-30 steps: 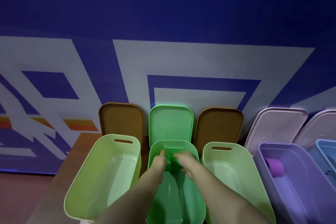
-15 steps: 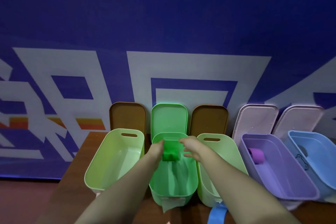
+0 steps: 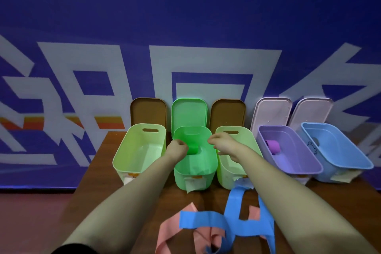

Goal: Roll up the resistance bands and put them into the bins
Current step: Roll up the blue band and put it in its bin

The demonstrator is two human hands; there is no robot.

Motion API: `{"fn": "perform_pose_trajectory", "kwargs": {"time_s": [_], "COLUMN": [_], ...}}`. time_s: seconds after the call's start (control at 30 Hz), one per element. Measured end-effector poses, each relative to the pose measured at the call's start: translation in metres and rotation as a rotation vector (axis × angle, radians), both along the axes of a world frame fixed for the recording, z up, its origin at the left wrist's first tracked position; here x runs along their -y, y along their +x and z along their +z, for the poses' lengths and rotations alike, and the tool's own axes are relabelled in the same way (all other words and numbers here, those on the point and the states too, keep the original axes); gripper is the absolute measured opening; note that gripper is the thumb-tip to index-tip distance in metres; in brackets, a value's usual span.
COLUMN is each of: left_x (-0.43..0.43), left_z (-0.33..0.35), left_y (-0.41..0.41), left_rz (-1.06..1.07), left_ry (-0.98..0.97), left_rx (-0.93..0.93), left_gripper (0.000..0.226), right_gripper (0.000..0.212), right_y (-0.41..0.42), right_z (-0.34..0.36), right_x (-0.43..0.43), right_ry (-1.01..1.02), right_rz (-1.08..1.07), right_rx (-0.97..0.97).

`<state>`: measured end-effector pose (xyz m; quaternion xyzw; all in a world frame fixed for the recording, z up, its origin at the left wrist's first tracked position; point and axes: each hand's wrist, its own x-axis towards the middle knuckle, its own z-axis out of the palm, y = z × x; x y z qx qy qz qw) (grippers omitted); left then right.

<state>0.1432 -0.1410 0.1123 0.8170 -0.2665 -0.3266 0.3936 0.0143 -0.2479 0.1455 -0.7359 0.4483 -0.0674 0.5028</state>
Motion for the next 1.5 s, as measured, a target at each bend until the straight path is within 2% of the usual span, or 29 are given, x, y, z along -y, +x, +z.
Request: {"fn": "perform_pose_trajectory", "kwargs": {"time_s": [0.13, 0.37, 0.43, 0.53, 0.67, 0.77, 0.83, 0.93, 1.07, 1.3, 1.5], "left_x": [-0.021, -0.044, -0.047, -0.051, -0.060, -0.065, -0.067, -0.070, -0.072, -0.075, -0.093], "left_z": [-0.003, -0.002, -0.005, -0.020, -0.055, -0.087, -0.109, -0.135, -0.160, -0.181, -0.181], "left_y": [-0.019, -0.046, -0.052, -0.064, -0.079, -0.081, -0.079, -0.078, -0.080, -0.089, -0.110], "left_rz": [-0.099, -0.291, -0.321, -0.405, -0.460, -0.478, -0.510, -0.572, -0.592, -0.544, -0.225], "left_ry": [0.073, 0.136, 0.148, 0.228, 0.325, 0.342, 0.327, 0.328, 0.298, 0.297, 0.121], "left_rx": [0.146, 0.330, 0.352, 0.354, 0.382, 0.408, 0.434, 0.461, 0.551, 0.691, 0.806], "left_gripper": [0.030, 0.026, 0.020, 0.011, 0.024, 0.014, 0.022, 0.039, 0.041, 0.043, 0.031], "right_gripper": [0.031, 0.019, 0.013, 0.016, 0.009, 0.024, 0.040, 0.061, 0.064, 0.045, 0.010], "right_y": [-0.022, -0.049, -0.054, -0.060, -0.066, -0.068, -0.070, -0.072, -0.075, -0.085, -0.102], "right_z": [-0.006, -0.011, -0.015, -0.028, -0.061, -0.095, -0.121, -0.158, -0.187, -0.212, -0.214], "right_x": [-0.019, -0.036, -0.038, -0.039, -0.042, -0.044, -0.044, -0.045, -0.049, -0.048, -0.069], "right_ry": [-0.095, -0.201, -0.211, -0.174, -0.244, -0.290, -0.274, -0.412, -0.463, -0.551, -0.605], "right_rz": [0.051, 0.242, 0.303, 0.447, 0.610, 0.676, 0.706, 0.790, 0.814, 0.702, 0.486], "right_rx": [-0.031, -0.072, -0.089, -0.168, -0.255, -0.291, -0.327, -0.395, -0.333, -0.151, 0.126]}}
